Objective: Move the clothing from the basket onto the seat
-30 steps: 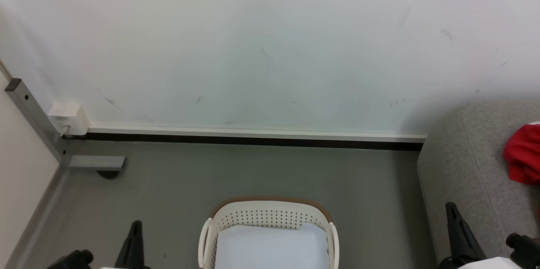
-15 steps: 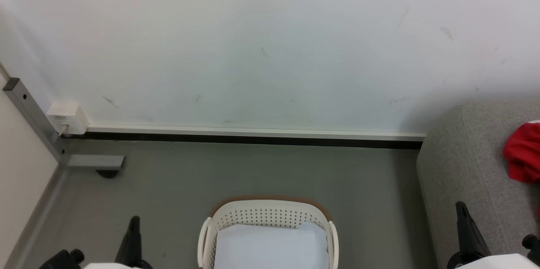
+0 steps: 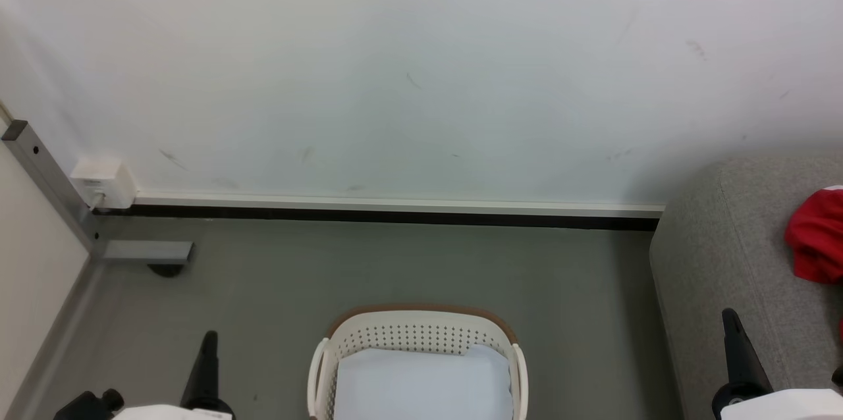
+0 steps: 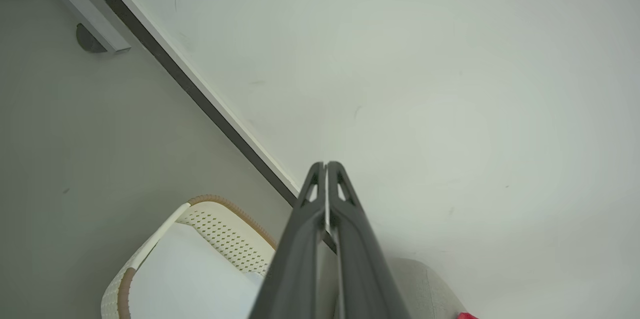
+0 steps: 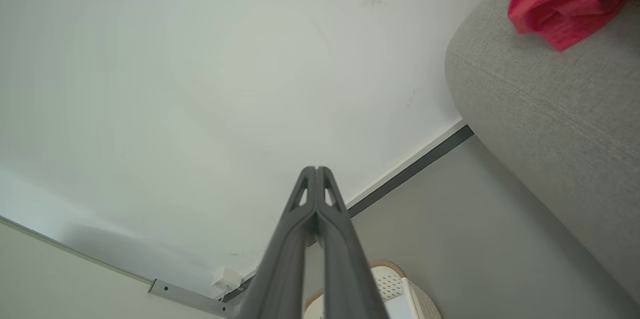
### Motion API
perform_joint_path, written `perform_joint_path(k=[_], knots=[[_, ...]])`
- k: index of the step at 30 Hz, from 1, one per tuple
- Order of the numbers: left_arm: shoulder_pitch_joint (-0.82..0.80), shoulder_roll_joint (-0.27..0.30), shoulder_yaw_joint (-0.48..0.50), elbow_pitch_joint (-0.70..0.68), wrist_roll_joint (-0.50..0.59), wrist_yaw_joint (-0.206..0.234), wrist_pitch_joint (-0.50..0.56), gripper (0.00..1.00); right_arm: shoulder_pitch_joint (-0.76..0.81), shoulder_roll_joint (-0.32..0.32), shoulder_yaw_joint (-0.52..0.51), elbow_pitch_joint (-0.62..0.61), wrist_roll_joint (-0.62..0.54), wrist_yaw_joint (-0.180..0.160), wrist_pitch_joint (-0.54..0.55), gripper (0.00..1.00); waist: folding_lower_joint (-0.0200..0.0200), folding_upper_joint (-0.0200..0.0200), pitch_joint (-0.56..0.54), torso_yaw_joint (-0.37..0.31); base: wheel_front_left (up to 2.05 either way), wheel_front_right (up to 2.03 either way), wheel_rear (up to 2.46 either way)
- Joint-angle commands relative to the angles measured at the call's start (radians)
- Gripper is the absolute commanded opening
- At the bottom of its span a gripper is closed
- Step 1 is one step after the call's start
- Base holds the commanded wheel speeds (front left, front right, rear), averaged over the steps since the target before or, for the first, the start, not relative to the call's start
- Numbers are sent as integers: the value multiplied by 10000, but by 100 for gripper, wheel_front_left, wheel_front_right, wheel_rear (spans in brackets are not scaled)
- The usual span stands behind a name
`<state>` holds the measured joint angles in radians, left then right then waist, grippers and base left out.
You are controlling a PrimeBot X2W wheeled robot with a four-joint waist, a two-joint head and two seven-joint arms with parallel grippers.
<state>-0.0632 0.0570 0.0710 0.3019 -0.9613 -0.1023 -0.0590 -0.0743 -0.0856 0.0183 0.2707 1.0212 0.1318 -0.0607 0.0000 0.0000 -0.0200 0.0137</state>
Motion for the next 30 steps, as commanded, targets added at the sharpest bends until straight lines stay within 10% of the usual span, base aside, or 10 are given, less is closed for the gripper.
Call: perform_joint_path(k=[1,30], knots=[[-252,47,70,-164,-344,-50,106,0,-219,18,-123,-136,346,-7,93,0,0,0,5,-3,0,0,0],[-368,2,249,-370,-3179,-170,863,0,-329,148,-680,-210,2930,-12,853,0,0,0,92,-54,0,0,0]])
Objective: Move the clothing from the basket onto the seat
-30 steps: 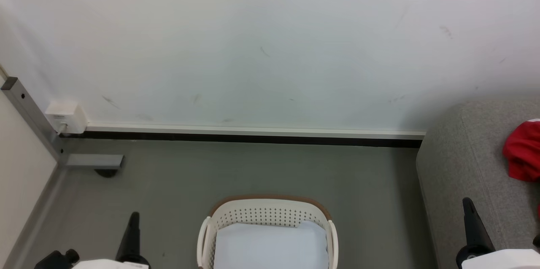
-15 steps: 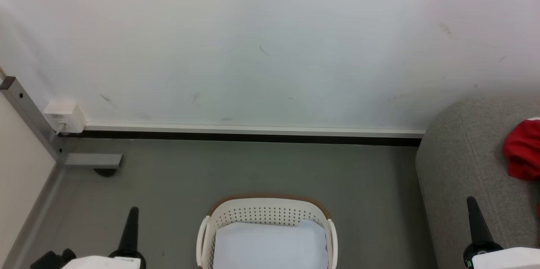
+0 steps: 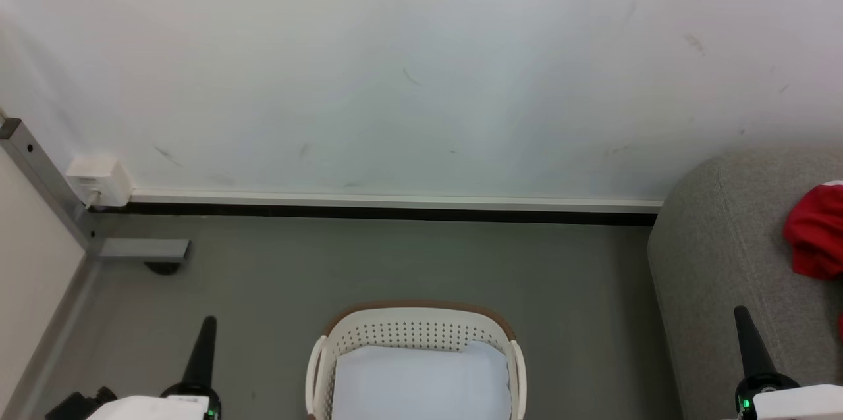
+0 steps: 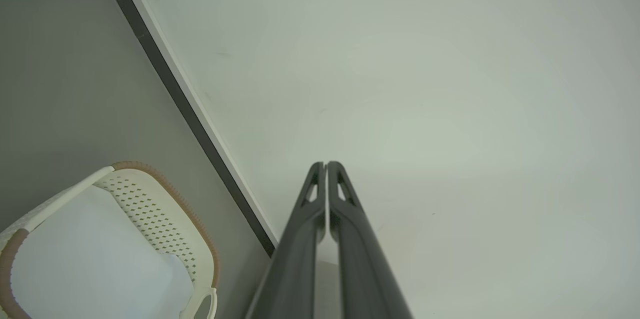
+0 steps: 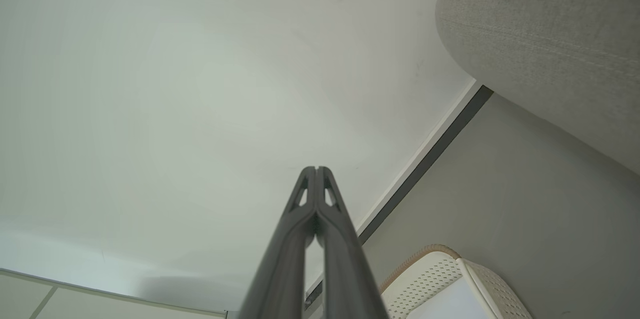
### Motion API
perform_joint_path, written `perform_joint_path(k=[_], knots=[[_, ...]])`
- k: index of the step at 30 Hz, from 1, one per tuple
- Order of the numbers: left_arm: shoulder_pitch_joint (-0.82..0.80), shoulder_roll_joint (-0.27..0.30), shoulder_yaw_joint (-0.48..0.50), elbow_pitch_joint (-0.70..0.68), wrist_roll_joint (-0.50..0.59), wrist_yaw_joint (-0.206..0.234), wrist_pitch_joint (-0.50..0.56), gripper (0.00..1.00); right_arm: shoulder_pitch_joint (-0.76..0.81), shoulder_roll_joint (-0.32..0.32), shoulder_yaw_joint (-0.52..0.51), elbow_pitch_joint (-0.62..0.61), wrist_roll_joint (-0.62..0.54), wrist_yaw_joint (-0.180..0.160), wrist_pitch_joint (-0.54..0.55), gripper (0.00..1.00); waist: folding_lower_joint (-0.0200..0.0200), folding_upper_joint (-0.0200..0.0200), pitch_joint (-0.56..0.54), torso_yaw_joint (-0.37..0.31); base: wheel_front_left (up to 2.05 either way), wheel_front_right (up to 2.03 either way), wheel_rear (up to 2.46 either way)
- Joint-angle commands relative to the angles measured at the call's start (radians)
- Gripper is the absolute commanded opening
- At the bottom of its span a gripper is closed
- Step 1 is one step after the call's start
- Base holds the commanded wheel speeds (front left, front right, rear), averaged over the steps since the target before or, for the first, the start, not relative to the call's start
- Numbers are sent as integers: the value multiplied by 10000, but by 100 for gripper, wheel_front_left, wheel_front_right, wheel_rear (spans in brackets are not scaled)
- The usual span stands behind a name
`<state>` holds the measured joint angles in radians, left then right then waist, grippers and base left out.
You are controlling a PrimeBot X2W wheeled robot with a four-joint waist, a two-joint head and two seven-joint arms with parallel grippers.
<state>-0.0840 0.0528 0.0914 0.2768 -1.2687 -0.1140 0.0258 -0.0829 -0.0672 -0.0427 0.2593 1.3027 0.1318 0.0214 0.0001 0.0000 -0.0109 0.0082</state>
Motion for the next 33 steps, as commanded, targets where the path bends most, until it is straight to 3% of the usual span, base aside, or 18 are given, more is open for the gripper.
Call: perform_joint_path(k=[1,33], knots=[[-165,43,51,-126,-203,-58,44,0,-244,-30,-90,-100,190,-13,58,0,-1,0,3,-2,0,0,0],[-266,-2,205,-282,-2711,-167,716,0,-279,123,-575,-167,2468,-19,736,0,-1,0,102,-60,0,0,0]])
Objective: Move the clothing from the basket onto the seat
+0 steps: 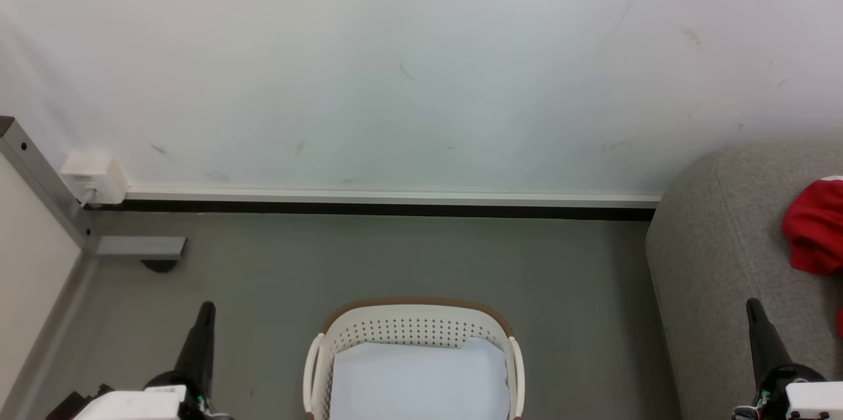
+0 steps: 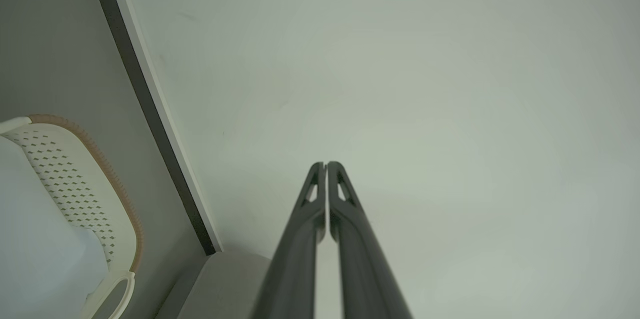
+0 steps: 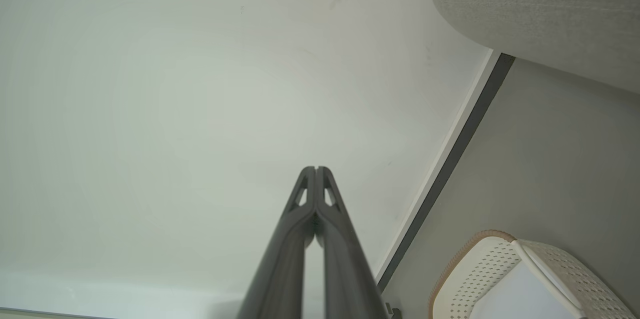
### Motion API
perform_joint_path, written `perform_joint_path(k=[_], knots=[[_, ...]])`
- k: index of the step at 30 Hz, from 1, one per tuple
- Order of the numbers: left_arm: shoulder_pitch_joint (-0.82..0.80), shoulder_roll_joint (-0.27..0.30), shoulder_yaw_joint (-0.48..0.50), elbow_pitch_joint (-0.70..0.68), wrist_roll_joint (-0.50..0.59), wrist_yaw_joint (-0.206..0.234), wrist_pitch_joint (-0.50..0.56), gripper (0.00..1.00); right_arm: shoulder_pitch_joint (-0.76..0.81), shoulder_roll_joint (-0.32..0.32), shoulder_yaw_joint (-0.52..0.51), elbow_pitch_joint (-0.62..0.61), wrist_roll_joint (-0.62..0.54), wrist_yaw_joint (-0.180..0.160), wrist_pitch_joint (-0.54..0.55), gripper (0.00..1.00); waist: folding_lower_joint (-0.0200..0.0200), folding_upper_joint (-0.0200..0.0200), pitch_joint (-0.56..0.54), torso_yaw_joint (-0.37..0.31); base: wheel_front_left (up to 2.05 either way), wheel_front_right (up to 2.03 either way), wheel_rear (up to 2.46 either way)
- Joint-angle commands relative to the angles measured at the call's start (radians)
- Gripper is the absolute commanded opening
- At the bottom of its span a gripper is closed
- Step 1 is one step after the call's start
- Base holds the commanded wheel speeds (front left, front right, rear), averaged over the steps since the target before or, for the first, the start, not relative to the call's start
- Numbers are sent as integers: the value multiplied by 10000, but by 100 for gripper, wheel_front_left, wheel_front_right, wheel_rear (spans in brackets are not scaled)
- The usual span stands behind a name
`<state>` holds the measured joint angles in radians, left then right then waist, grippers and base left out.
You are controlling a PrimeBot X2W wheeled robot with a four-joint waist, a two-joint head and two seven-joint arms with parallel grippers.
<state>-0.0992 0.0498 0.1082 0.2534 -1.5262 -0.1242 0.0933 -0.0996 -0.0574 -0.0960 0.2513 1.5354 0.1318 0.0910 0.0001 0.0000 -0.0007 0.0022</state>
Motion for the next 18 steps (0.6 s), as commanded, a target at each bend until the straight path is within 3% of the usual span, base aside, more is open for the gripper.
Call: perform_joint_path(k=[1,18], knots=[[-116,27,41,-52,-219,-71,52,0,-115,30,-57,-87,199,-19,65,0,-1,0,4,-2,0,0,0],[-132,12,79,-103,-925,-100,251,0,-143,70,-204,-98,794,-21,246,0,-1,0,38,-22,0,0,0]])
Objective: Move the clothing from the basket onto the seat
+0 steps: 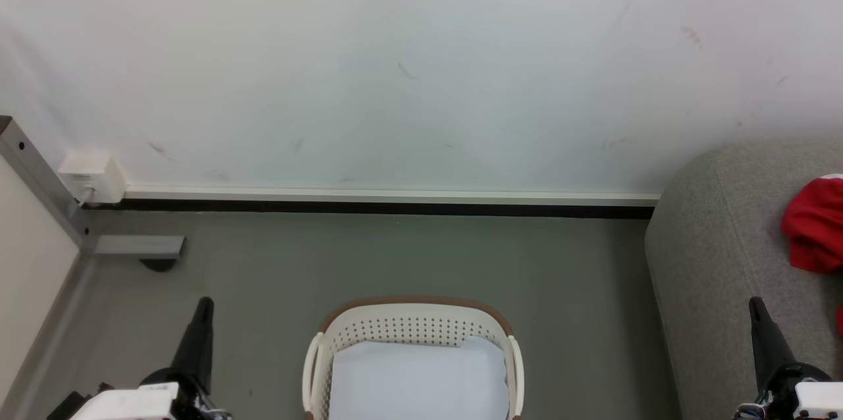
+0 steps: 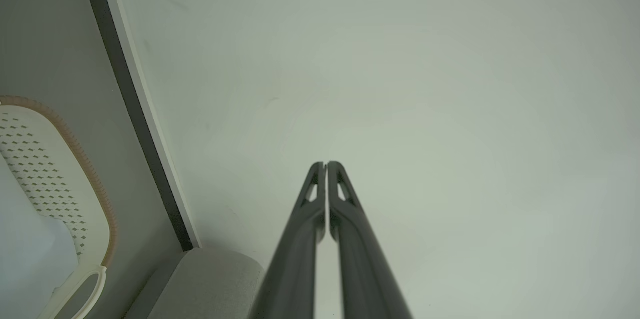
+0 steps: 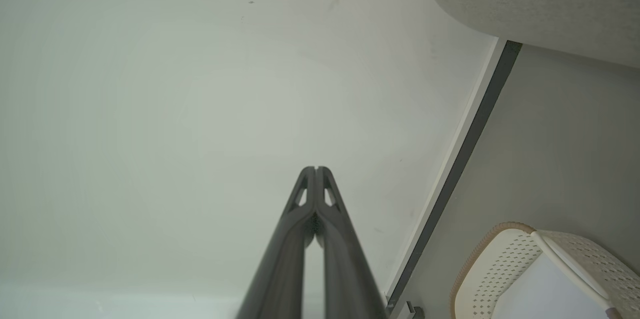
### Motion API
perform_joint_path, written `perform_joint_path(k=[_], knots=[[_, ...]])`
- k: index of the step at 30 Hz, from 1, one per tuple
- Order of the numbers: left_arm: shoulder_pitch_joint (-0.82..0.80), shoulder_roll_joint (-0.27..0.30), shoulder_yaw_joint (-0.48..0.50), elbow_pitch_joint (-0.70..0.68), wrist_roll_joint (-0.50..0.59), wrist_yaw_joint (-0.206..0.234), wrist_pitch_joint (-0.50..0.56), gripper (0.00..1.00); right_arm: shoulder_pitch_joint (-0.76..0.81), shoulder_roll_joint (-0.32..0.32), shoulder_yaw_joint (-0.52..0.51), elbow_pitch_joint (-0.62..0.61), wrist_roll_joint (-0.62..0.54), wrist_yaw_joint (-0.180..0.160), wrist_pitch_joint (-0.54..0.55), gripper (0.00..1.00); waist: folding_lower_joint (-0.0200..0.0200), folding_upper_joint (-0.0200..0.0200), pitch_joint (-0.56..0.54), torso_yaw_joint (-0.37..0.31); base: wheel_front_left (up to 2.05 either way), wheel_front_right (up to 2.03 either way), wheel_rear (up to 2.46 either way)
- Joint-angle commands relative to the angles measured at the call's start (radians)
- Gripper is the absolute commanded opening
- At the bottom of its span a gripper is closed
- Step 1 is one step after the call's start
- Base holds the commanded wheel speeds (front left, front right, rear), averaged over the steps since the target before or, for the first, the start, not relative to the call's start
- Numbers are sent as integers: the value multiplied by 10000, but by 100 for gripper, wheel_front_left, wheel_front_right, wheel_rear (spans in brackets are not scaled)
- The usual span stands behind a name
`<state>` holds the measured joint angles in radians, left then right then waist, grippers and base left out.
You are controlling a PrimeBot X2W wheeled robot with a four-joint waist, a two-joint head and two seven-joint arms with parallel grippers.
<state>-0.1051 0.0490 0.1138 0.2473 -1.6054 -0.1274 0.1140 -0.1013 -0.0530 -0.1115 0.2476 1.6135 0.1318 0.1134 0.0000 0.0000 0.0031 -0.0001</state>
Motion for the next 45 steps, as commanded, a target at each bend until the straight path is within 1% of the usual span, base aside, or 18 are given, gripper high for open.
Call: perform_joint_path(k=[1,45], knots=[[-72,20,23,-42,-133,-67,44,0,-126,26,-48,-61,13,-21,22,0,0,0,0,1,0,0,0],[-69,20,20,-44,-136,-68,41,0,-127,35,-62,-59,-6,-21,40,0,0,0,0,1,0,0,0]])
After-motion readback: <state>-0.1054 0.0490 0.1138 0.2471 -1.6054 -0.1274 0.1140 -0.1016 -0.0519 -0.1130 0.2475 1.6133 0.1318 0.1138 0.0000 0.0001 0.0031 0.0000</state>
